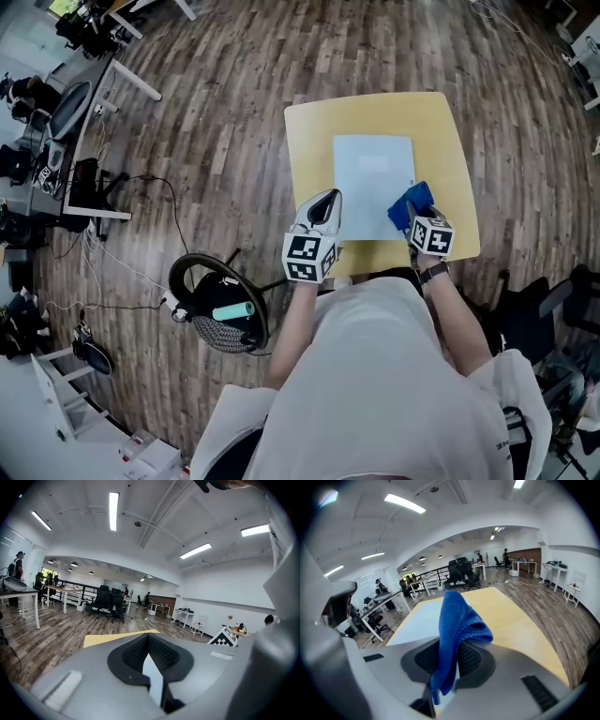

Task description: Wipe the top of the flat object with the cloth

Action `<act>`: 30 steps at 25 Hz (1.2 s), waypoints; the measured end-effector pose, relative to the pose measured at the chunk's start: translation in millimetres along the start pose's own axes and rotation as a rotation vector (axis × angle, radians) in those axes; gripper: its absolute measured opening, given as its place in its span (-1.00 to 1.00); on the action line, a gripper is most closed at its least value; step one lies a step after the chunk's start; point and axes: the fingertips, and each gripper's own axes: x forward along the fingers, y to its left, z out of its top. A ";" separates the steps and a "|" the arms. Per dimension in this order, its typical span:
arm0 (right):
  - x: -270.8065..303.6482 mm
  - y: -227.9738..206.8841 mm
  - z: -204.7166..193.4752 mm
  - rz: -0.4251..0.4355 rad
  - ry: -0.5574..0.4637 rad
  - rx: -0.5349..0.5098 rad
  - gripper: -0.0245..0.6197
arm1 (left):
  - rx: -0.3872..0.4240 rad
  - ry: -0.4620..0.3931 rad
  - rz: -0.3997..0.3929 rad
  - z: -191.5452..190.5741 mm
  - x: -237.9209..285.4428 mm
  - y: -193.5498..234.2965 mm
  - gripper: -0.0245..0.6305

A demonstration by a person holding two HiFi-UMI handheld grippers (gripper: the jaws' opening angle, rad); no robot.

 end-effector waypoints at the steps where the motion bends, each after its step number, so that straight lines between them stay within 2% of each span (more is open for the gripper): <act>1: -3.8 -11.2 -2.1 -0.022 -0.001 0.016 -0.73 | 0.002 -0.001 -0.003 0.9 0.5 -1.7 -0.90; 5: -12.4 -33.0 -5.9 -0.071 -0.002 0.040 -0.73 | 0.001 0.000 0.009 -0.3 -3.0 0.0 -0.90; 8: -15.8 -14.0 2.1 -0.053 -0.020 -0.009 -0.73 | -0.010 -0.010 0.038 -1.1 -12.0 8.6 -0.90; 10: -13.0 16.1 7.5 0.009 -0.029 -0.035 -0.73 | -0.019 -0.032 0.063 1.6 -21.2 16.8 -0.90; 16: 14.5 132.4 1.8 0.276 0.017 -0.130 -0.73 | -0.043 -0.084 0.142 7.7 -48.7 36.4 -0.90; 20: 29.9 198.3 -6.6 0.398 0.049 -0.190 -0.73 | -0.049 -0.084 0.175 3.5 -62.2 43.4 -0.90; 23: 35.3 232.3 -10.0 0.470 0.065 -0.216 -0.73 | -0.050 -0.084 0.192 1.6 -70.6 46.5 -0.90; 26: 43.1 237.2 -19.8 0.473 0.088 -0.244 -0.73 | -0.052 -0.086 0.201 0.1 -75.9 48.5 -0.90; 30: 48.0 195.4 -27.2 0.376 0.096 -0.206 -0.73 | -0.048 -0.085 0.186 -1.3 -74.0 46.8 -0.90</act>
